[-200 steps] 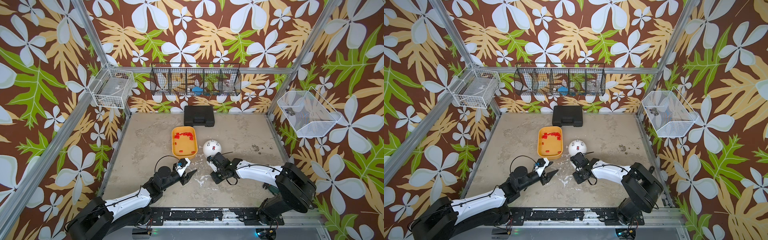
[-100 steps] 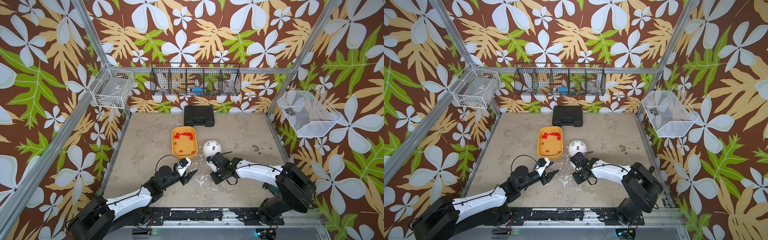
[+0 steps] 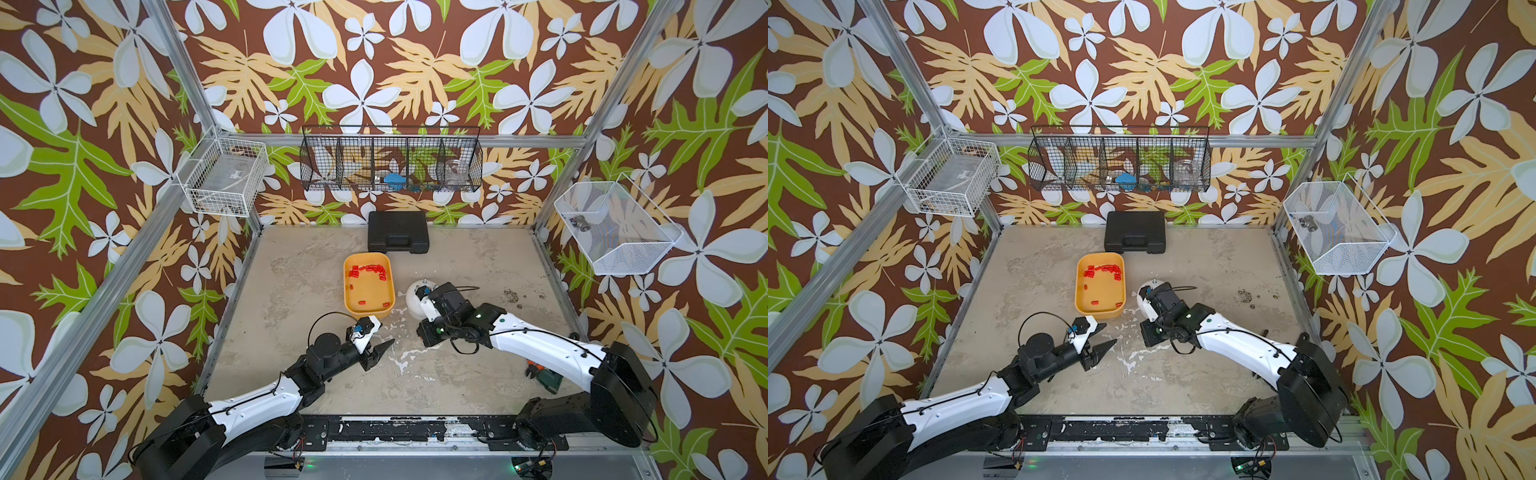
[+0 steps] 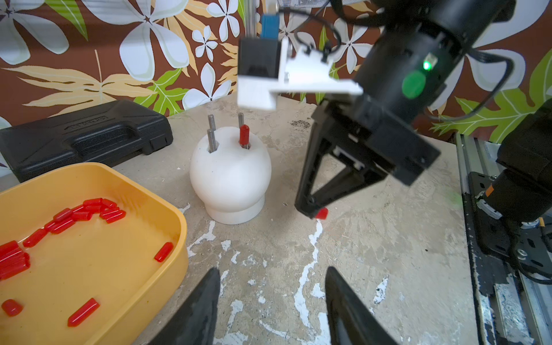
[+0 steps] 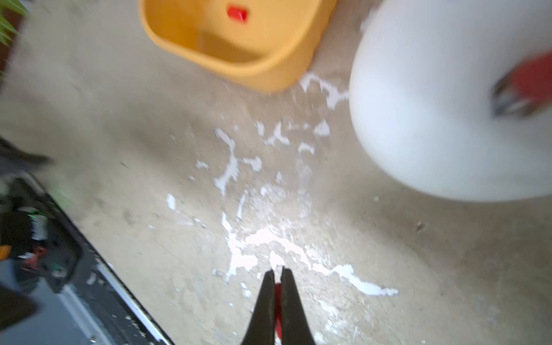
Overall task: Cover the protruding screws with screw protection sleeves
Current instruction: Pick up the screw protection sleeve from the center of the board, then attach the screw protection sleeve to the screw.
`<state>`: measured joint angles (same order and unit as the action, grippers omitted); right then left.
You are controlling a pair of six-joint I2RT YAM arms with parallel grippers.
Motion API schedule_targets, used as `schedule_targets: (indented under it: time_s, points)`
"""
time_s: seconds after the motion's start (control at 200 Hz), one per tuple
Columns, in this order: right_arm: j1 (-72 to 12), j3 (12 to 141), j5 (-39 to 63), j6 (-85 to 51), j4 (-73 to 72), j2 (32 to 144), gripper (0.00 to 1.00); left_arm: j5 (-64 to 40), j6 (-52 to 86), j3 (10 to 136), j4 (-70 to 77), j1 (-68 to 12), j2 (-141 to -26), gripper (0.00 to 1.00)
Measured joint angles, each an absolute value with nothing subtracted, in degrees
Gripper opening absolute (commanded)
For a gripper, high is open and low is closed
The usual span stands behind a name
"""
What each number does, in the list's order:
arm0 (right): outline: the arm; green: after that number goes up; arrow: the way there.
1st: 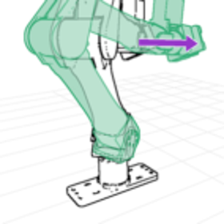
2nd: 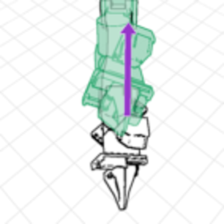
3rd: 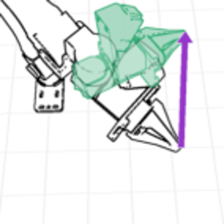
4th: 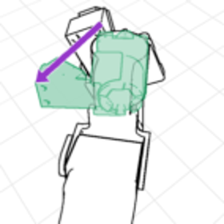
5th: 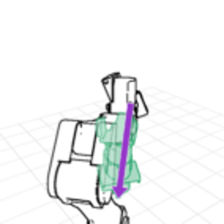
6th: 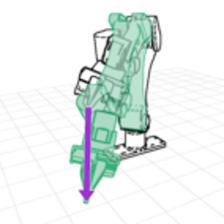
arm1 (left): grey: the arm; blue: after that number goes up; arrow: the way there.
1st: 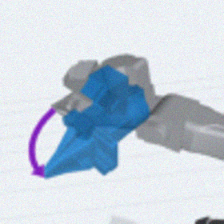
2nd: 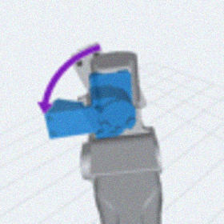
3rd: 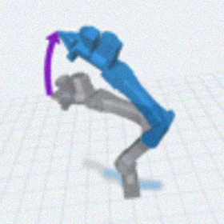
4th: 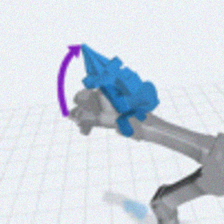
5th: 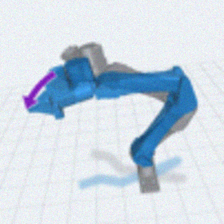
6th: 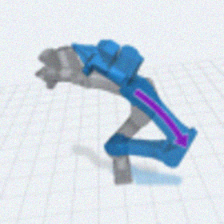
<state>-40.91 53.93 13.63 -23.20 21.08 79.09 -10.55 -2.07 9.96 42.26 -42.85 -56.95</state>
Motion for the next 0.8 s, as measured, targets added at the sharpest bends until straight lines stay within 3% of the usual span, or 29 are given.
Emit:
schedule_targets:
  time_s: [0.51,0.796]
  points:
    - [-18.7,47.7,27.5,-41.6,-6.7,73.2,0.00,-10.3,-1.8,9.1,43.1,-42.9,-55.6,0.56]
    - [-14.5,44.4,31.6,-49.5,-18.8,77.7,0.00,-10.0,-1.8,9.0,43.6,-42.9,-55.8,0.54]
